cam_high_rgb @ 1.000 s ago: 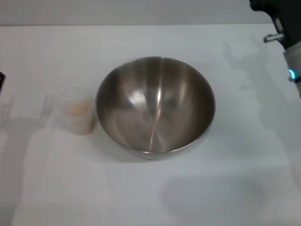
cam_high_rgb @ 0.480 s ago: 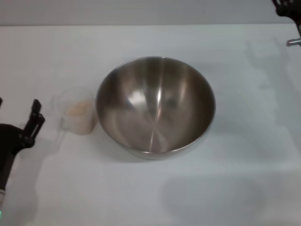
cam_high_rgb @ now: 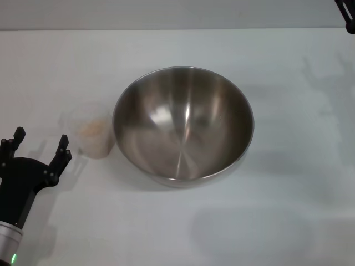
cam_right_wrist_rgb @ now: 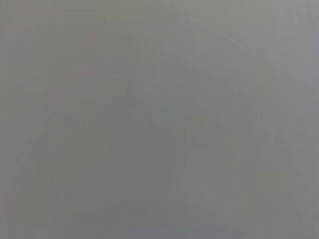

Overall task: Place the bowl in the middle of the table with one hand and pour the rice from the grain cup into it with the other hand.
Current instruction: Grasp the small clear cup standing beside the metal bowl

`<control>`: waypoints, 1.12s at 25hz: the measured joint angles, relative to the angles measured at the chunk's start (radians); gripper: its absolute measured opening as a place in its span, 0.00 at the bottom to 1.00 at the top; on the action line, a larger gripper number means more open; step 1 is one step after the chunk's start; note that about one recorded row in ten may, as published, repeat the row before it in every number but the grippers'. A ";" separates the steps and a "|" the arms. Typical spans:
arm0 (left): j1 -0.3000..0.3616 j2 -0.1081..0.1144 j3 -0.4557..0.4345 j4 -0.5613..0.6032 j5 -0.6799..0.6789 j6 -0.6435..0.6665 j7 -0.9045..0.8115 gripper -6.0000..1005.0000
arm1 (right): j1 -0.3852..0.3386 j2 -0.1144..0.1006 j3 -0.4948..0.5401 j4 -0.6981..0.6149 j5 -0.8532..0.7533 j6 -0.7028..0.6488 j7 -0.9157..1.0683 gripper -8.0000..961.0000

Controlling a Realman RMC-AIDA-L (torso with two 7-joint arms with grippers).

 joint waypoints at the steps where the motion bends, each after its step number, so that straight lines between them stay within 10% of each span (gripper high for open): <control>1: -0.001 0.000 -0.001 0.000 -0.002 -0.002 0.000 0.86 | 0.000 0.000 0.000 0.005 0.000 -0.004 0.011 0.86; 28: -0.098 -0.002 -0.080 0.018 -0.006 -0.141 0.001 0.86 | 0.003 -0.003 -0.019 0.037 -0.016 -0.031 0.030 0.86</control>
